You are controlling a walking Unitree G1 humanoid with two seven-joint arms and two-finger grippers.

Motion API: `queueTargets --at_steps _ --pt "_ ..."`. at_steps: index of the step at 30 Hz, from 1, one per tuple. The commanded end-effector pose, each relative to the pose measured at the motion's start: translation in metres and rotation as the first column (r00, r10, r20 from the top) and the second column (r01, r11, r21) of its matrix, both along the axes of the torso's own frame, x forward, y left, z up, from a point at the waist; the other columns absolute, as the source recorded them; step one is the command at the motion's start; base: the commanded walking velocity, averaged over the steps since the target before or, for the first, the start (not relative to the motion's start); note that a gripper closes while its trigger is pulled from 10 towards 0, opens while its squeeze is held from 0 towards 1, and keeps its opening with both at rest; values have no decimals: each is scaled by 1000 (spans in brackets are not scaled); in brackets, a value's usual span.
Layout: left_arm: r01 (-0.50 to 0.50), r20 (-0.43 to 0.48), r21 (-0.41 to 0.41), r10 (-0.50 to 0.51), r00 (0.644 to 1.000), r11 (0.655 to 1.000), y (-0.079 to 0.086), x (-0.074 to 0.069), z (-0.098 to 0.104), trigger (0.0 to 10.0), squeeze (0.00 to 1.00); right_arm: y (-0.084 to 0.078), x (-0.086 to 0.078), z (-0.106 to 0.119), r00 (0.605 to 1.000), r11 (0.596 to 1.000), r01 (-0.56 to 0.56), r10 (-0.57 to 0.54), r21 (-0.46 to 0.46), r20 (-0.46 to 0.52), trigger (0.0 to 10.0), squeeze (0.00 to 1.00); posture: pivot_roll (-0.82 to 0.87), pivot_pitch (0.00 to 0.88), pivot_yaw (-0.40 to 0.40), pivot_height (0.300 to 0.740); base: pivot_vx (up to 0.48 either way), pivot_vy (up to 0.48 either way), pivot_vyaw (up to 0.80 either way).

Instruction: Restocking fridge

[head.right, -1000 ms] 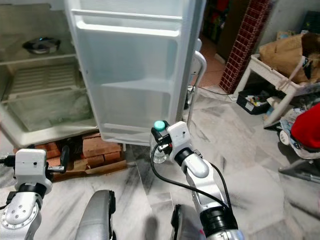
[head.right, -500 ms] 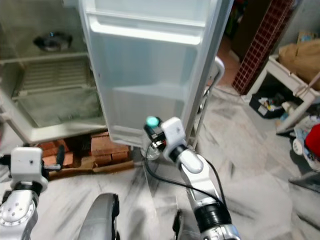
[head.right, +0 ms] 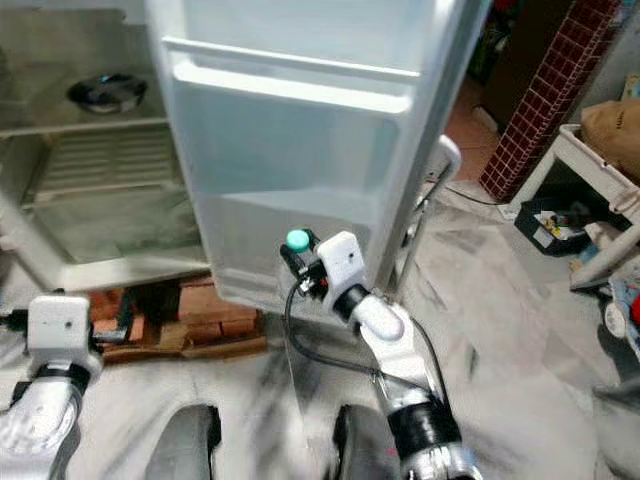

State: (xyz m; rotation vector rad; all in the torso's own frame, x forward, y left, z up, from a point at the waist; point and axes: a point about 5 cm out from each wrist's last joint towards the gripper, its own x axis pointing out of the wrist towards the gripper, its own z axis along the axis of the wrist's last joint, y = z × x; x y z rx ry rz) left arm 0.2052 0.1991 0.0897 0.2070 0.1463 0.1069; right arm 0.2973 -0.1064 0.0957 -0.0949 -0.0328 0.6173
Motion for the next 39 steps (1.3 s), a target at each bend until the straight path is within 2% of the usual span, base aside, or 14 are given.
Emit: queueTargets --at_steps 1,10,15,21,25,33,35,39 --pt "-9 4 27 9 1000 1000 7 0 3 10000 0 3 4 11 999 1000 8 -9 27 44 10000 0 69 0 -42 606 337 0 0" --pt "9 8 18 -9 1000 1000 4 0 2 10000 0 3 4 9 999 1000 16 -17 22 42 10000 0 69 0 -42 606 323 0 0" --pt "16 -3 17 -16 1000 1000 3 -3 1 10000 0 2 4 8 999 1000 20 -20 18 35 10000 0 72 0 -40 606 0 0 0" --pt "-27 -10 42 27 1000 999 11 0 0 10000 0 5 3 7 999 1000 15 -16 17 33 10000 0 77 0 -45 606 0 0 0" --pt "-39 5 44 39 999 998 14 0 4 10000 0 10 4 7 1000 1000 2 -2 20 32 10000 0 84 0 -45 587 0 0 0" --pt "-27 6 48 27 1000 998 4 -7 3 10000 0 13 6 6 1000 1000 -3 2 28 29 10000 0 97 0 -54 532 0 0 0" --pt "-28 5 44 28 1000 999 3 -8 2 10000 0 14 8 7 999 1000 -3 3 22 34 10000 0 99 0 -55 507 0 0 0" --pt "-29 6 42 28 1000 999 2 -7 3 10000 0 15 10 8 999 1000 -2 1 18 45 10000 0 97 0 -54 502 0 0 0"
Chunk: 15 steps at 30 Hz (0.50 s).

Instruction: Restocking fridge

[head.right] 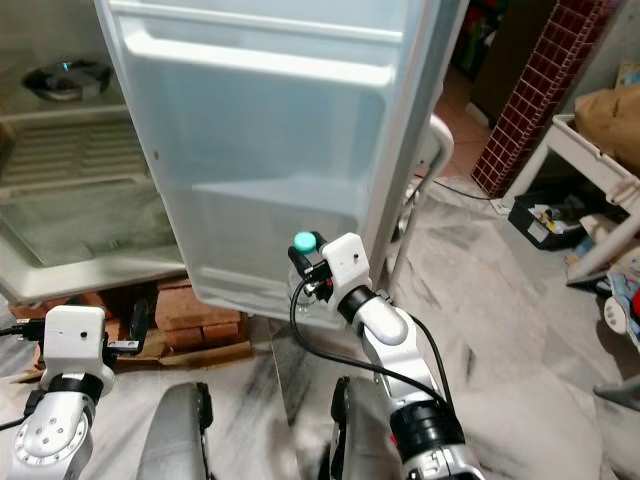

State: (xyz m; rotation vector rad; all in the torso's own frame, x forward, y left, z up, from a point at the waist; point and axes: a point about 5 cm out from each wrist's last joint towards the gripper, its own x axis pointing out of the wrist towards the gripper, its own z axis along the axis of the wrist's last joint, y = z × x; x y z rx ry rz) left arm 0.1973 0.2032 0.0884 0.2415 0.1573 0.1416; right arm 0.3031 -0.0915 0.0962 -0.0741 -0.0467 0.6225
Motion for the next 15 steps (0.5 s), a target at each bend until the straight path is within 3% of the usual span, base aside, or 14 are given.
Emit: queueTargets --at_steps 1,15 --pt "7 14 5 -7 1000 1000 -3 1 4 10000 0 2 7 8 999 1000 8 -7 -13 43 10000 0 92 0 -51 502 0 0 0" --pt "21 34 30 -22 999 999 -5 2 10 10000 0 49 30 26 990 998 -54 57 -25 126 10000 0 137 7 -60 502 0 0 0"
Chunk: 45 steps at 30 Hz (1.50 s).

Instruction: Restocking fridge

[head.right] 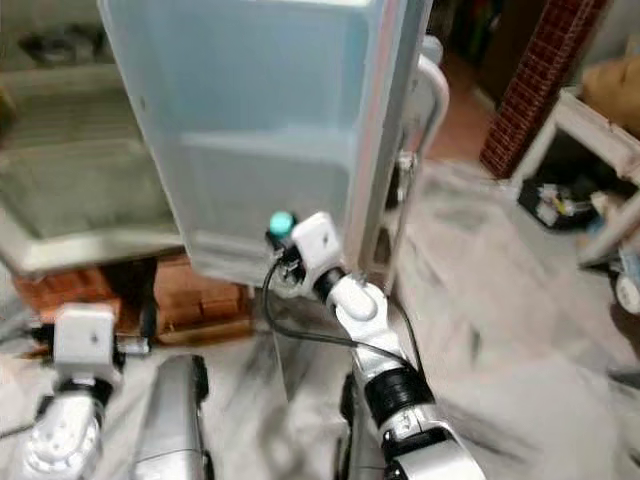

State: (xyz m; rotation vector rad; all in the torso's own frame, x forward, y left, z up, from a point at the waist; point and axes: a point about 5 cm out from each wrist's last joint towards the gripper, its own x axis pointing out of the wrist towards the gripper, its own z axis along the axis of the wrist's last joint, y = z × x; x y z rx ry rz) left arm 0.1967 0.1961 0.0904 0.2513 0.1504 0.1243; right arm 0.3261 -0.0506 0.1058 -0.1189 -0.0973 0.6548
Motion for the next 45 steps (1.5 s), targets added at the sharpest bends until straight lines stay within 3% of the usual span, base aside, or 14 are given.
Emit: queueTargets --at_steps 1,9,13,18,28,39,40,41,45 --pt "4 32 24 -5 999 1000 2 2 9 10000 0 9 8 18 997 1000 -28 27 7 69 10000 0 144 16 -61 502 0 0 0" --pt "-9 13 41 8 1000 999 5 -12 14 10000 0 9 27 39 983 997 21 -8 -72 185 10000 0 185 65 -55 502 0 0 0" --pt "1 -19 49 0 1000 999 8 -26 12 10000 0 6 36 50 968 988 39 1 -152 251 10000 0 201 100 -50 502 0 0 0" --pt "0 -35 56 2 999 998 9 -33 14 10000 0 4 43 53 957 966 86 -12 -245 290 10000 0 216 124 -46 502 0 0 0" --pt "11 -64 38 -9 998 999 8 -47 23 10000 0 -10 43 19 982 904 130 -61 -408 176 10000 0 252 190 -36 502 0 0 0" --pt "6 -86 39 -3 996 999 9 -49 22 10000 0 -15 39 4 989 910 138 -110 -391 95 10000 0 239 199 -35 502 0 0 0" --pt "8 -88 38 -4 996 999 9 -49 22 10000 0 -18 40 4 988 911 150 -128 -383 83 10000 137 237 199 -36 502 0 0 0" --pt "9 -89 38 -5 996 999 9 -48 22 10000 0 -21 41 5 987 913 160 -141 -374 77 10000 1000 236 198 -35 502 0 0 0" --pt "14 -97 35 -10 995 999 9 -47 21 10000 0 -25 44 7 984 913 180 -165 -366 71 10000 1000 238 193 -35 502 0 0 0"
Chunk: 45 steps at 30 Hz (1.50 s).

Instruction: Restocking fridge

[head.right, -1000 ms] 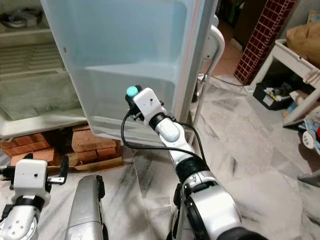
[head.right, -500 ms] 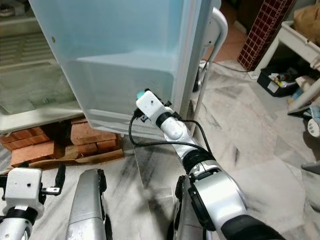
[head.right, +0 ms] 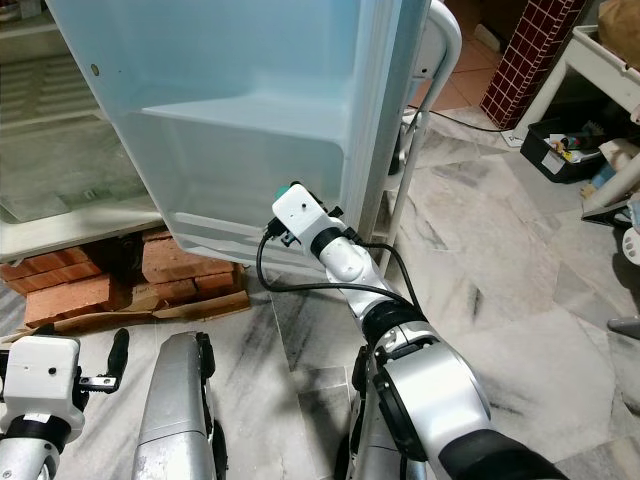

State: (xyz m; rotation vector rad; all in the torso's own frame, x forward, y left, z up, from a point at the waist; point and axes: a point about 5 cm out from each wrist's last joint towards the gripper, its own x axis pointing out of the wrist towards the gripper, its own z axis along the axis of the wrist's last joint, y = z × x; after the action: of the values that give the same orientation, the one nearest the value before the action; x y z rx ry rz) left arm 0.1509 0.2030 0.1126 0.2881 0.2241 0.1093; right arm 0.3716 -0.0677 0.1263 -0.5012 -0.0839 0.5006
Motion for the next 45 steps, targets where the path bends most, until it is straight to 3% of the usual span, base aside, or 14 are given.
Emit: queueTargets --at_steps 1,18,26,28,32,36,37,38,39,41,42,45 --pt "5 -22 4 -5 1000 1000 3 -1 -2 10000 0 -9 -1 -13 997 999 41 -42 -23 -71 10000 1000 238 191 -35 502 0 0 0" --pt "9 -22 19 -8 1000 1000 6 12 -6 10000 0 0 10 19 1000 998 7 -6 68 -3 10000 1000 221 135 -39 502 0 0 0" --pt "-5 -8 16 5 1000 1000 10 26 -7 10000 0 2 15 45 995 992 -53 42 117 92 10000 1000 201 91 -56 502 0 0 0" --pt "-7 1 1 7 1000 1000 14 33 -5 10000 0 0 17 58 991 981 -84 64 176 113 10000 1000 188 77 -60 502 0 0 0" --pt "-19 23 4 19 1000 1000 18 39 -3 10000 0 -3 17 58 993 964 -93 73 250 87 10000 1000 176 56 -61 502 0 0 0" --pt "-84 38 7 84 996 996 23 41 -7 10000 0 -6 3 33 992 938 -129 127 322 28 10000 1000 163 7 -65 502 0 0 0" --pt "-103 39 -4 103 994 995 24 41 -8 10000 0 -6 -2 26 990 932 -137 142 334 11 10000 424 163 0 -65 502 0 0 0" --pt "-126 33 -20 127 991 992 25 40 -9 10000 0 -6 -8 20 988 930 -144 153 338 0 10000 424 162 0 -66 502 0 0 0" --pt "-152 32 -31 153 988 988 27 39 -10 10000 0 -6 -13 15 988 929 -146 157 340 -6 10000 0 162 0 -67 502 0 0 0" --pt "-172 30 -42 174 984 984 29 38 -11 10000 0 -6 -19 9 985 921 -150 171 360 -27 10000 0 164 0 -68 502 0 0 0" --pt "-170 34 -77 173 984 983 29 38 -12 10000 0 -10 -27 3 991 914 -100 128 392 -47 10000 0 168 0 -69 502 0 0 0" --pt "-162 57 -63 166 985 985 25 41 -9 10000 0 -22 -39 -8 994 899 3 45 438 -98 10000 0 164 0 -68 502 0 0 0"
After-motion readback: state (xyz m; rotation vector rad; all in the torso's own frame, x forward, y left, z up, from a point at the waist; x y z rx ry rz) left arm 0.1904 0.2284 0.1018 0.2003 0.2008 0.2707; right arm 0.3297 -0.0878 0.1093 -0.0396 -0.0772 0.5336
